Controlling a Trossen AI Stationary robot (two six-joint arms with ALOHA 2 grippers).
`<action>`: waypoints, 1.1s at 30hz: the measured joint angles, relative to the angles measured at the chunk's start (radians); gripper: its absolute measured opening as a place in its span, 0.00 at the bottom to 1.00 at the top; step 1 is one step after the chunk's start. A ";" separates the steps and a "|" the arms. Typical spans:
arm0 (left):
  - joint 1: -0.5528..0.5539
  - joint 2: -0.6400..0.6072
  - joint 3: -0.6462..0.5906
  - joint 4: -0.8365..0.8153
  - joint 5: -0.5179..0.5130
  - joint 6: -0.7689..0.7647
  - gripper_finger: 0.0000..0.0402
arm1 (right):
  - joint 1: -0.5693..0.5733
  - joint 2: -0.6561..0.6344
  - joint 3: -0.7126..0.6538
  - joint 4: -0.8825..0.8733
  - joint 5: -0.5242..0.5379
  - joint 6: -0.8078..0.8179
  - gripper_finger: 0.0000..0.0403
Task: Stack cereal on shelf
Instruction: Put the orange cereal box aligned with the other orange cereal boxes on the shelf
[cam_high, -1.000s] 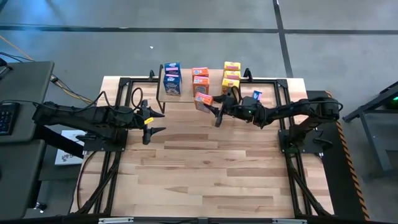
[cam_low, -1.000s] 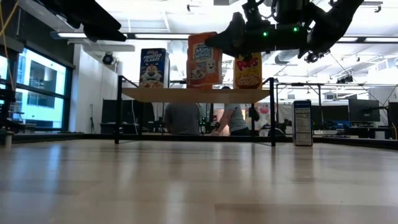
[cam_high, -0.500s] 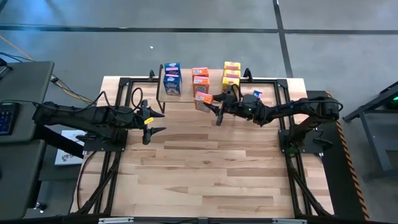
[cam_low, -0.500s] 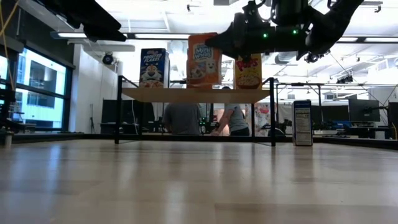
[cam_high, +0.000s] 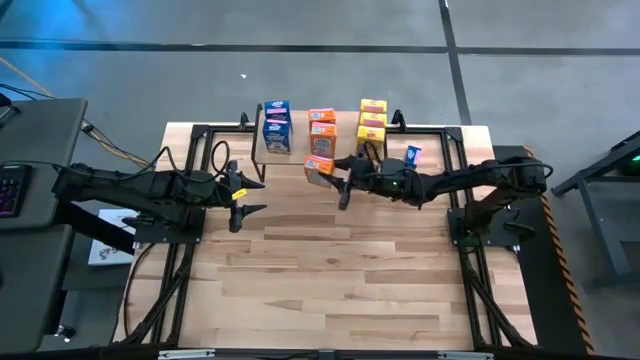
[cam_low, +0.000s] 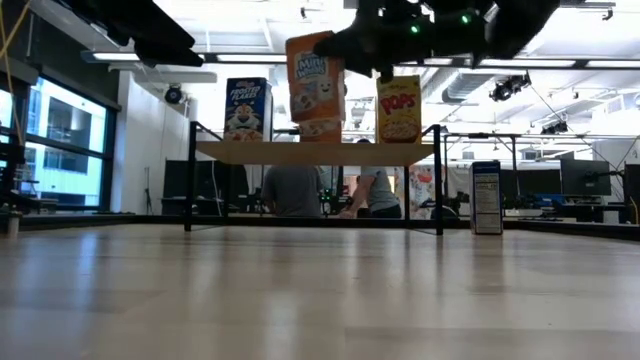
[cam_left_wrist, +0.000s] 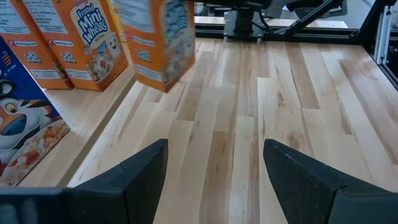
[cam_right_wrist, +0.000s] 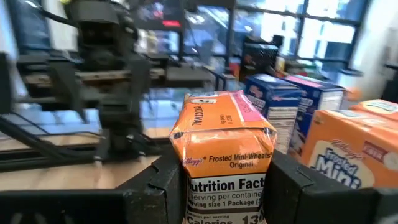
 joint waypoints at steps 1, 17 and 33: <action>0.000 0.000 0.000 0.000 0.000 0.000 0.64 | 0.004 0.000 0.024 -0.044 0.029 0.000 0.37; 0.000 0.000 0.000 0.000 0.000 0.000 0.64 | 0.026 0.110 0.118 -0.042 0.210 -0.026 0.37; 0.000 0.000 0.000 0.000 0.000 0.000 0.64 | 0.050 0.111 0.100 -0.039 0.333 0.004 0.37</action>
